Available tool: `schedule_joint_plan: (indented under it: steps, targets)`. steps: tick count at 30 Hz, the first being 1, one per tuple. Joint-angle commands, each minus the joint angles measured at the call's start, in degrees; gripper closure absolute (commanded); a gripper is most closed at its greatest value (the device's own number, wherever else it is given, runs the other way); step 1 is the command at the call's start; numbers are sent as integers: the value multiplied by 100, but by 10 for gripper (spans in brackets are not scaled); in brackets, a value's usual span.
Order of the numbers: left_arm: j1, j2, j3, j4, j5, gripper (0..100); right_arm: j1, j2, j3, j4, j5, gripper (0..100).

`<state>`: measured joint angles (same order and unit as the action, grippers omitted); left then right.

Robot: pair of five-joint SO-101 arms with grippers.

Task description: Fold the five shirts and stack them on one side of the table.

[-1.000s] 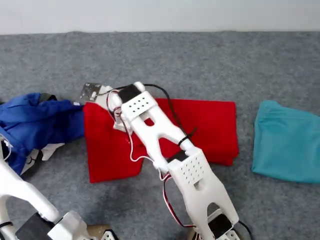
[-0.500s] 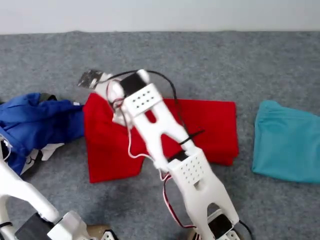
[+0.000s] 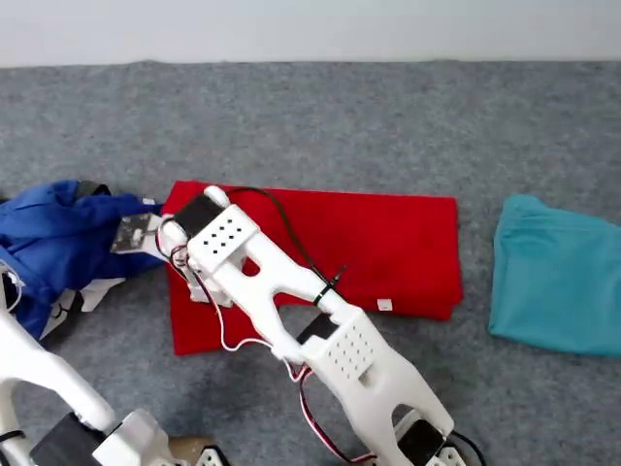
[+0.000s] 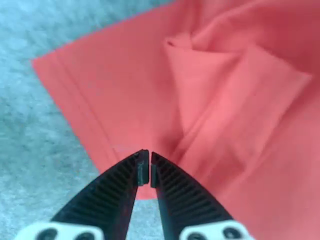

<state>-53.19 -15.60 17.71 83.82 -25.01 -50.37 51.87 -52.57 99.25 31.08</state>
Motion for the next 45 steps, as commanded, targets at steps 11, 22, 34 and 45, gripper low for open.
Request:
schedule_joint_plan:
  steps: [11, 22, 34, 45]
  targets:
    - [26, -246, -40, -97, 44, 986, 1798, -110, -563, -637, 527, 989]
    - [26, -264, -40, -97, 44, 986, 1789, 40, -1398, -505, 545, 987]
    - [35, -255, -40, -97, 53, 986, 1068, 233, -1626, -180, 527, 987]
    - [35, -264, -40, -97, 53, 986, 2519, 233, -527, -1640, 730, 987]
